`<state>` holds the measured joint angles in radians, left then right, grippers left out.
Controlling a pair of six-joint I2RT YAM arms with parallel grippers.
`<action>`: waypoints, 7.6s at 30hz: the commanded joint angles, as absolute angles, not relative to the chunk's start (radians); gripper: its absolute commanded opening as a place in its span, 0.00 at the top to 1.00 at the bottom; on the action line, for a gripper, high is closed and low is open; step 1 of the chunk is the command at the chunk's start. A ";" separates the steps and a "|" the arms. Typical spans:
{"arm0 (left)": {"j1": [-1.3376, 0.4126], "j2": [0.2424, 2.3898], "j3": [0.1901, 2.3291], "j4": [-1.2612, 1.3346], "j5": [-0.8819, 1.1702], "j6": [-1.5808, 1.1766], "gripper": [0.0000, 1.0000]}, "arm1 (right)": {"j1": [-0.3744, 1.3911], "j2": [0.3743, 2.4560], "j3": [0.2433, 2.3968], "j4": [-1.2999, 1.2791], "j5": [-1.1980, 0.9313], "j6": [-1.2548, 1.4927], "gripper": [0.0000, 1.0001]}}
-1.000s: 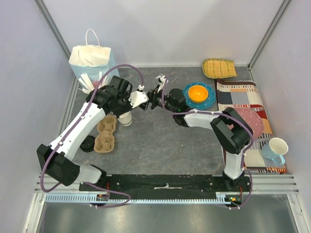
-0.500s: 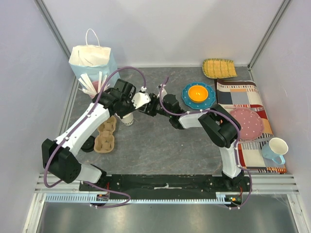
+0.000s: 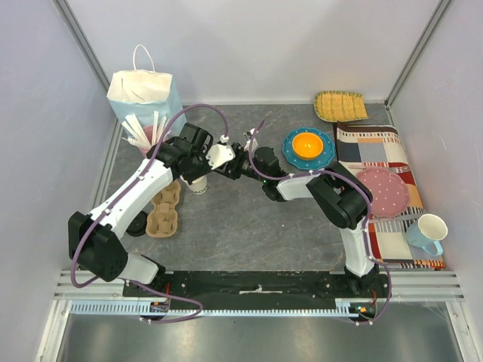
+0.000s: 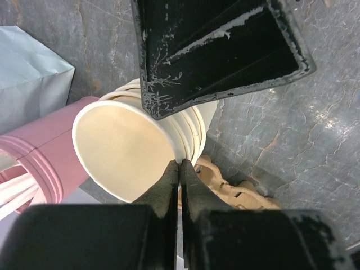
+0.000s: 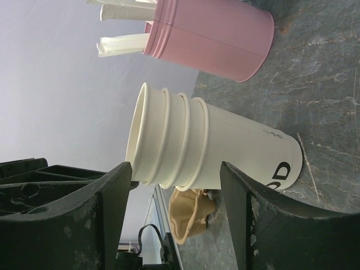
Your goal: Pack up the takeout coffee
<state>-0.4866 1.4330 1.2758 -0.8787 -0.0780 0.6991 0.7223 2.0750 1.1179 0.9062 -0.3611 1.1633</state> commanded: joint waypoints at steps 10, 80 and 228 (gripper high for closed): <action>-0.491 1.431 1.285 -0.841 -0.077 0.675 0.98 | 0.752 2.155 1.204 0.899 -0.367 1.193 0.29; -0.492 1.238 1.120 -0.692 0.083 0.713 0.59 | 0.730 1.973 1.555 0.055 -0.250 0.486 0.20; -0.555 1.545 1.442 -0.614 0.408 0.181 0.98 | 0.548 1.144 1.253 -0.235 0.126 0.219 0.02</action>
<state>-0.5285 1.5146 1.4734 -0.7288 0.3695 0.2092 0.5739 1.1515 1.3144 -0.2050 0.0753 0.2134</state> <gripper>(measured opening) 0.043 0.979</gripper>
